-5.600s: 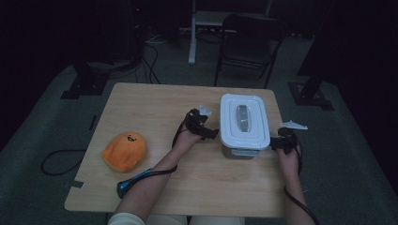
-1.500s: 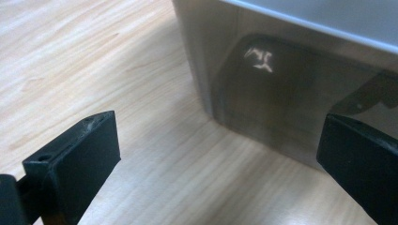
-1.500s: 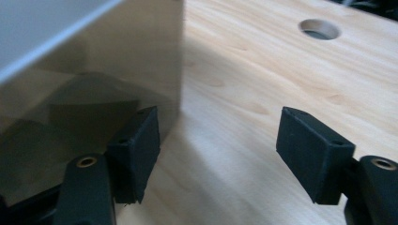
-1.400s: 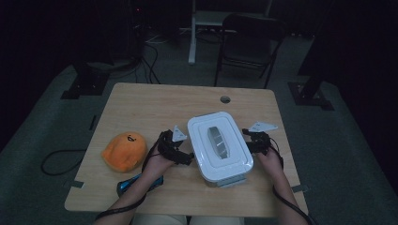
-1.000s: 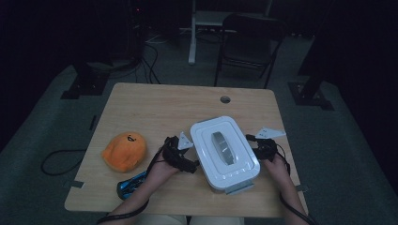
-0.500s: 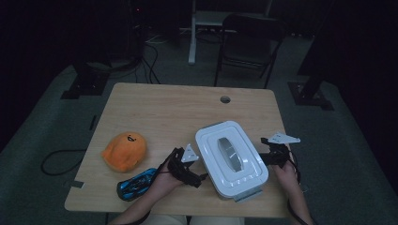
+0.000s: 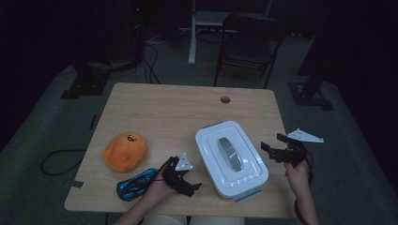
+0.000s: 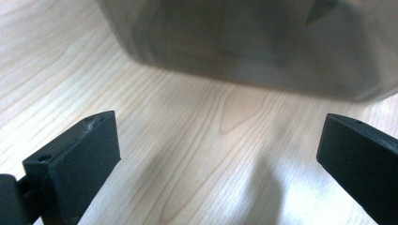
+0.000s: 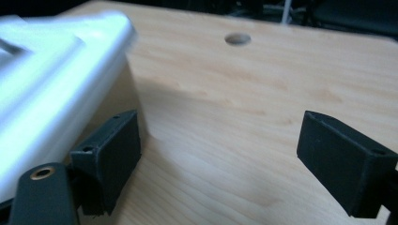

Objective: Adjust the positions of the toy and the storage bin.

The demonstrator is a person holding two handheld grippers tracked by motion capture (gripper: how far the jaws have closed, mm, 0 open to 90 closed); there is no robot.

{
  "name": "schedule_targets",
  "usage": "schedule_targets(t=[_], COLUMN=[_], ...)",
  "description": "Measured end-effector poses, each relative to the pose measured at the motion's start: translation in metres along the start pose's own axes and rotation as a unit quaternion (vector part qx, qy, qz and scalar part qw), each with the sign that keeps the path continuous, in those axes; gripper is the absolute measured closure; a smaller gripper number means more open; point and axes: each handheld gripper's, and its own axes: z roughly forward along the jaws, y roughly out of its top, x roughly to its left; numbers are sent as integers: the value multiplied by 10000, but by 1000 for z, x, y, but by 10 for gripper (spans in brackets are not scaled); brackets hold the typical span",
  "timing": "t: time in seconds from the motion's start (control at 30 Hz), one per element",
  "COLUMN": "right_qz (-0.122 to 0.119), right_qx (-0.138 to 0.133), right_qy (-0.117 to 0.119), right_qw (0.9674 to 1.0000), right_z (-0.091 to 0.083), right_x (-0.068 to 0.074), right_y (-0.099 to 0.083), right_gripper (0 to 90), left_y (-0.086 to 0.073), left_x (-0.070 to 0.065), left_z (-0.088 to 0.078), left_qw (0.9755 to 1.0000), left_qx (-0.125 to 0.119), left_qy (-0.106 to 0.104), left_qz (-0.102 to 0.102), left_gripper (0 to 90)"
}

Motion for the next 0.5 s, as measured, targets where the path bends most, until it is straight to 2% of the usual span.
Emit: schedule_targets(t=[0.1, 0.17, 0.27, 0.3, 0.43, 0.5], right_qz=[-67, -50, -113, -132, -205, -243], right_qx=[-143, -171, -230, -249, -176, -119], right_qy=[72, 104, 240, 256, 336, 475], right_qw=[9998, 9998, 9994, 9993, 9991, 9985], right_z=[-11, -17, -24, -27, -34, -37], right_x=[11, 19, 31, 36, 52, 63], right_y=[10, 16, 21, 23, 28, 31], right_gripper=[134, 133, 133, 133, 133, 120], left_y=[-1, -2, -3, -4, -8, -10], left_x=[-1, -2, -5, -7, -10, -12], left_z=[0, 0, 1, 2, 7, 10], left_qw=[10000, 10000, 10000, 10000, 9999, 9998], left_qx=[-18, -18, -29, -20, 83, 136], left_qy=[-18, 67, -35, -13, -51, -68], left_qz=[-54, -11, -27, 16, 48, 93], left_gripper=[4, 4, 4, 4, 4, 4])
